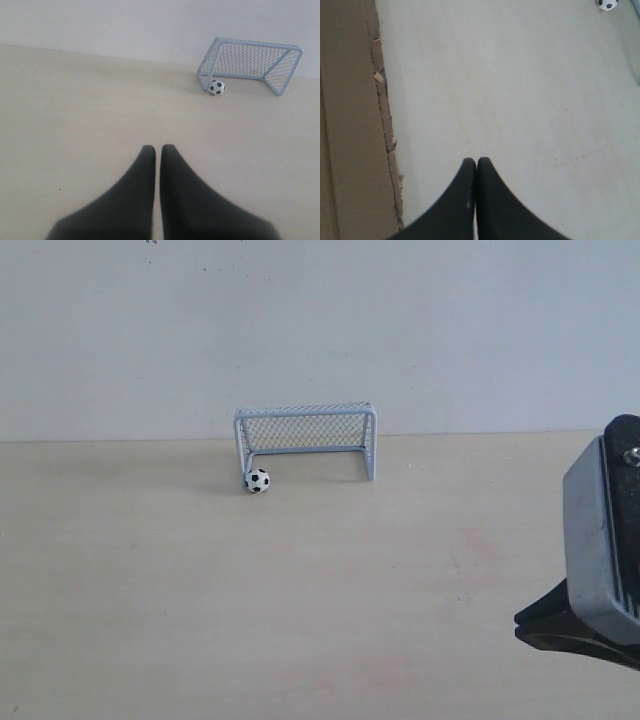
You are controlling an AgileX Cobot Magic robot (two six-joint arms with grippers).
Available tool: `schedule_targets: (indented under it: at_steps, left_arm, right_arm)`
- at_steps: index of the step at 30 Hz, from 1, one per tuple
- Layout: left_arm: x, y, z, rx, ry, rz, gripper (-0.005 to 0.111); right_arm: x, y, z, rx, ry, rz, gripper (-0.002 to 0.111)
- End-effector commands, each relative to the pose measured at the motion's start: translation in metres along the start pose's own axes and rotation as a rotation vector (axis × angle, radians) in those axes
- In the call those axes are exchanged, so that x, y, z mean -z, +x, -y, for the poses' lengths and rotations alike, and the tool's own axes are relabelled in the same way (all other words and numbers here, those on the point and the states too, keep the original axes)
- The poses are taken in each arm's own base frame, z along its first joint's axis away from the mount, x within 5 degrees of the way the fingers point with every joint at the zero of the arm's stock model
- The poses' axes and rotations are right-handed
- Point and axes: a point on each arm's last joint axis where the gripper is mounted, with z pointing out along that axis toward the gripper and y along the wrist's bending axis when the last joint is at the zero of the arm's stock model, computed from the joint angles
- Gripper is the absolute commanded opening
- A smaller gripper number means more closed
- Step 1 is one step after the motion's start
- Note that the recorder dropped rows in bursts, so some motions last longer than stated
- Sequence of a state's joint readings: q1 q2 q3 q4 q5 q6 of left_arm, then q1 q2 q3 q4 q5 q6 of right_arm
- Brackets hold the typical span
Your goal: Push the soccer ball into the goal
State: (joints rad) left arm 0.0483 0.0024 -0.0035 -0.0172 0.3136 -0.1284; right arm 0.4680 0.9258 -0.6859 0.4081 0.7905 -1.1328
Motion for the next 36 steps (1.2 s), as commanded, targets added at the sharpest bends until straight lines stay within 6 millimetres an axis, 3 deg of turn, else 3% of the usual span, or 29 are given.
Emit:
schedule_targets:
  at_steps: [1,10,14,21,24,27,30,36]
  left_arm:
    - [0.000,0.000,0.000,-0.004,-0.001,0.006,0.004]
    - [0.000,0.000,0.000,-0.004,-0.001,0.006,0.004]
    - [0.000,0.000,0.000,-0.004,-0.001,0.006,0.004]
    - [0.000,0.000,0.000,-0.004,-0.001,0.006,0.004]
    - [0.000,0.000,0.000,-0.004,-0.001,0.006,0.004]
    - [0.000,0.000,0.000,-0.004,-0.001,0.006,0.004]
    - [0.000,0.000,0.000,-0.004,-0.001,0.006,0.004]
    - [0.000,0.000,0.000,-0.004,-0.001,0.006,0.004]
  right_arm:
    - [0.001,0.000,-0.001,-0.015,-0.003,0.008,0.000]
    - [0.001,-0.001,0.000,-0.009,0.013,0.014,0.000]
    - [0.008,-0.003,0.007,-0.015,0.113,0.060,0.000]
    - [0.061,0.005,0.002,-0.159,0.355,0.183,0.000]
    - [0.091,0.009,-0.008,-0.381,0.500,0.317,0.000]
    - [0.107,0.016,-0.020,-0.552,0.622,0.432,0.000]
    - [0.107,0.027,-0.032,-0.644,0.695,0.494,0.000]
    - [0.074,0.060,-0.048,-0.739,0.758,0.569,0.000]
